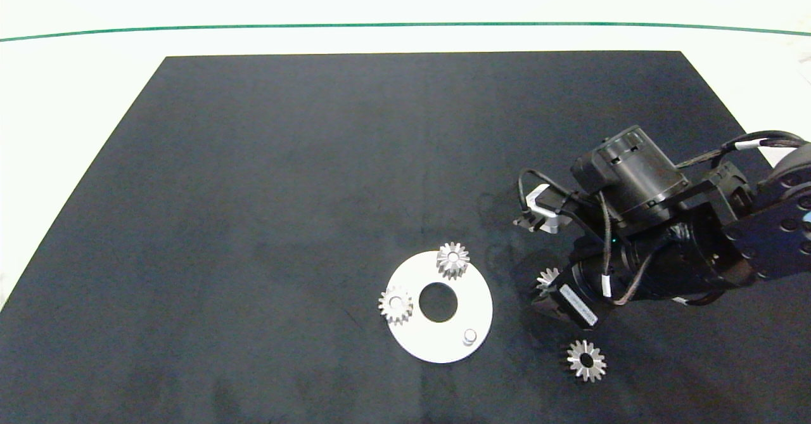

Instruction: Remove an incorrectly installed larger gear and replace it with the correct smaller gear

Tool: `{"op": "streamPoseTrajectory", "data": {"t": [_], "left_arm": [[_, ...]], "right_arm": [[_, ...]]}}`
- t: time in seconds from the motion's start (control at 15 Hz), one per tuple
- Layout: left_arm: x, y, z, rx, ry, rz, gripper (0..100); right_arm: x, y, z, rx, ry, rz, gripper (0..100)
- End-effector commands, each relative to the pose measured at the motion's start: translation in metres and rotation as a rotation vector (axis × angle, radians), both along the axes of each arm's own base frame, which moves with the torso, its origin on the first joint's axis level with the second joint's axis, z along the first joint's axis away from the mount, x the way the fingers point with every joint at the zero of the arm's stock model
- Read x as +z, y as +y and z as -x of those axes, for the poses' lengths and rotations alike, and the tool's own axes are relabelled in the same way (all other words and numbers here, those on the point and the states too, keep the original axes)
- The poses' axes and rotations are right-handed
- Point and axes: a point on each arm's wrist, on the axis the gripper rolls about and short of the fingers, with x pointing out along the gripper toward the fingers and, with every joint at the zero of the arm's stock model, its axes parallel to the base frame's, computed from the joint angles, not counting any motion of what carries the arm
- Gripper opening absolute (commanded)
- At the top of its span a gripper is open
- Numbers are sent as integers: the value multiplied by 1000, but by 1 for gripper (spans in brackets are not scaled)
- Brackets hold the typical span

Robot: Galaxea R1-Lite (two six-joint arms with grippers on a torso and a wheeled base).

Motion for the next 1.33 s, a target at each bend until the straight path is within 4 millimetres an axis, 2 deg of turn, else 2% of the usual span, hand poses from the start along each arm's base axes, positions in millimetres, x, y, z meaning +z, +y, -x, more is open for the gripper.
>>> {"op": "streamPoseTrajectory", "data": {"t": [0.07,0.2,0.33,0.67,1.0,1.33], "left_arm": [[0,0,1,1,4,-1,100],[0,0,1,1,4,-1,100],[0,0,2,1,1,-1,100],[-1,0,6,-7,-12,-1,100],[-1,0,6,-7,-13,-1,100],[-1,0,6,-7,-11,-2,100]], "right_arm": [[8,-11,41,79,-22,12,100],[3,-17,61,123,-18,29,100],[-6,-19,65,126,13,49,100],[-26,-13,58,97,49,70,100],[-48,-4,48,94,65,84,91],[-52,-5,48,91,68,89,80]]}}
